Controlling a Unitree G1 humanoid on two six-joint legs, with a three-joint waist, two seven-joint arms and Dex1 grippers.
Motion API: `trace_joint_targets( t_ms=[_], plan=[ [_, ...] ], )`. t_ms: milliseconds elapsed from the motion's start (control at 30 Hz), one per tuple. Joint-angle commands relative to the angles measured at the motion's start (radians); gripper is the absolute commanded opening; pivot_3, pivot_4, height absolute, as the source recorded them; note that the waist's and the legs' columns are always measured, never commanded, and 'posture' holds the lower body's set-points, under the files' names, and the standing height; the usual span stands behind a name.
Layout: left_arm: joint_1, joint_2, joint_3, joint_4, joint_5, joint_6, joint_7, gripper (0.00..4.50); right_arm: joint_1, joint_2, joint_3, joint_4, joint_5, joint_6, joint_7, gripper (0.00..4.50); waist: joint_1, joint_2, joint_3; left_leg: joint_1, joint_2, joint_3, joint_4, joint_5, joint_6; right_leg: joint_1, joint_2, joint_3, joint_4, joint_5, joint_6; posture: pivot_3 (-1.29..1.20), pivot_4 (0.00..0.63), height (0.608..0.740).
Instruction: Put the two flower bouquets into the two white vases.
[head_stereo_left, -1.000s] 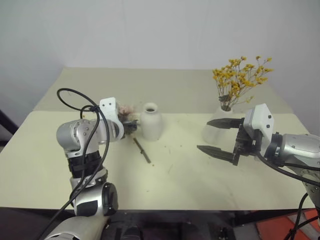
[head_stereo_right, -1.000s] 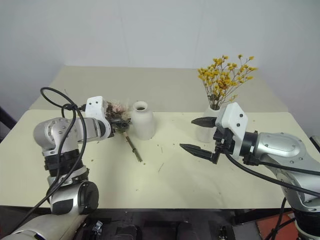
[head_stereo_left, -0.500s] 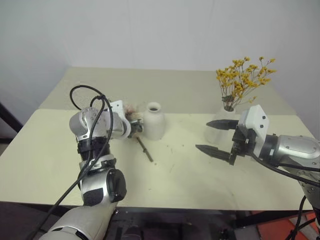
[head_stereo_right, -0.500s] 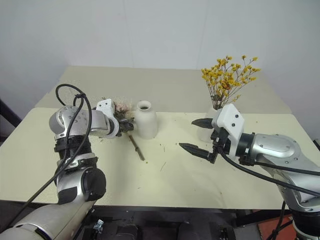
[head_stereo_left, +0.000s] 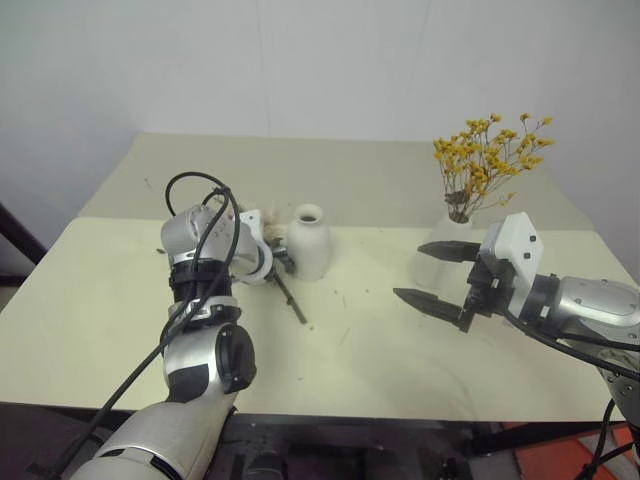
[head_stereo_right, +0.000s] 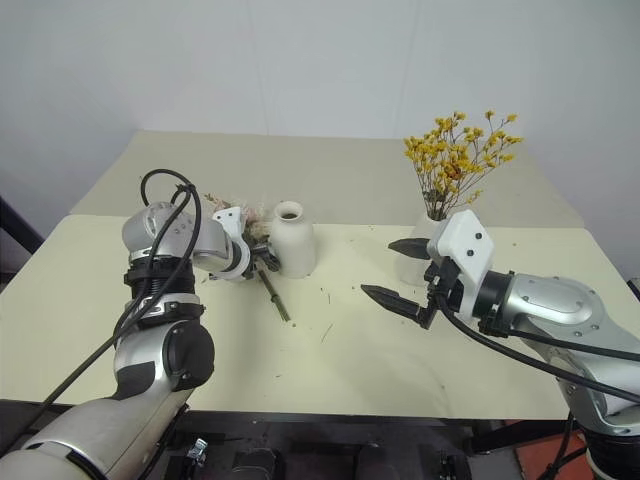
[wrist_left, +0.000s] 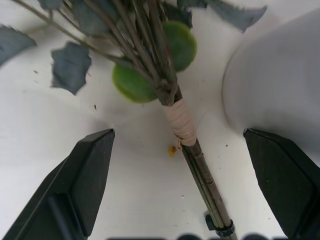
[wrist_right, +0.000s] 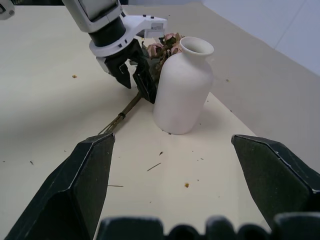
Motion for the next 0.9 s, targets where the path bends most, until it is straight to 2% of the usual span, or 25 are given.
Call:
trace_joint_targets(
  t_ms=[33, 267, 367, 767, 900],
  plan=[
    [-0.044, 0.000, 0.010, 0.064, 0.029, -0.068, -0.008, 4.50, -0.004, -0.011, -0.028, -0.033, 0.002, 0.006, -0.007, 4.44, 0.000, 0.000, 0.000, 0.000, 0.000, 0.000, 0.000, 0.000, 0.000, 0.000, 0.000, 0.000, 0.000, 0.000, 0.001, 0.00, 0.150, 0.740],
    [-0.090, 0.029, -0.005, 0.219, 0.042, -0.169, -0.043, 4.50, 0.001, -0.016, -0.018, -0.031, -0.016, 0.007, -0.006, 4.44, 0.000, 0.000, 0.000, 0.001, 0.000, 0.000, 0.000, 0.000, 0.000, 0.001, 0.000, 0.000, 0.000, -0.001, 0.001, 0.00, 0.150, 0.740],
    [-0.101, 0.039, -0.022, 0.266, 0.044, -0.194, -0.059, 3.95, 0.004, -0.018, -0.017, -0.033, -0.020, 0.010, -0.006, 4.50, 0.000, 0.000, 0.000, 0.002, 0.000, 0.000, 0.000, 0.000, 0.000, 0.001, 0.000, 0.000, 0.000, -0.001, 0.001, 0.00, 0.150, 0.740],
    [-0.129, 0.049, 0.030, 0.346, 0.029, -0.213, -0.029, 0.20, 0.029, -0.012, -0.025, -0.053, -0.030, 0.021, -0.024, 4.50, 0.001, 0.000, 0.000, 0.001, 0.000, 0.000, 0.000, 0.000, 0.000, 0.001, 0.000, 0.000, 0.001, -0.001, 0.001, 0.00, 0.150, 0.740],
    [-0.125, 0.054, 0.047, 0.338, 0.036, -0.252, 0.014, 0.10, 0.032, -0.006, -0.019, -0.054, -0.033, 0.021, -0.034, 4.50, 0.001, 0.000, 0.000, 0.001, 0.000, 0.000, 0.000, 0.000, 0.000, 0.001, 0.000, 0.000, 0.001, 0.000, 0.002, 0.00, 0.150, 0.740]
  ],
)
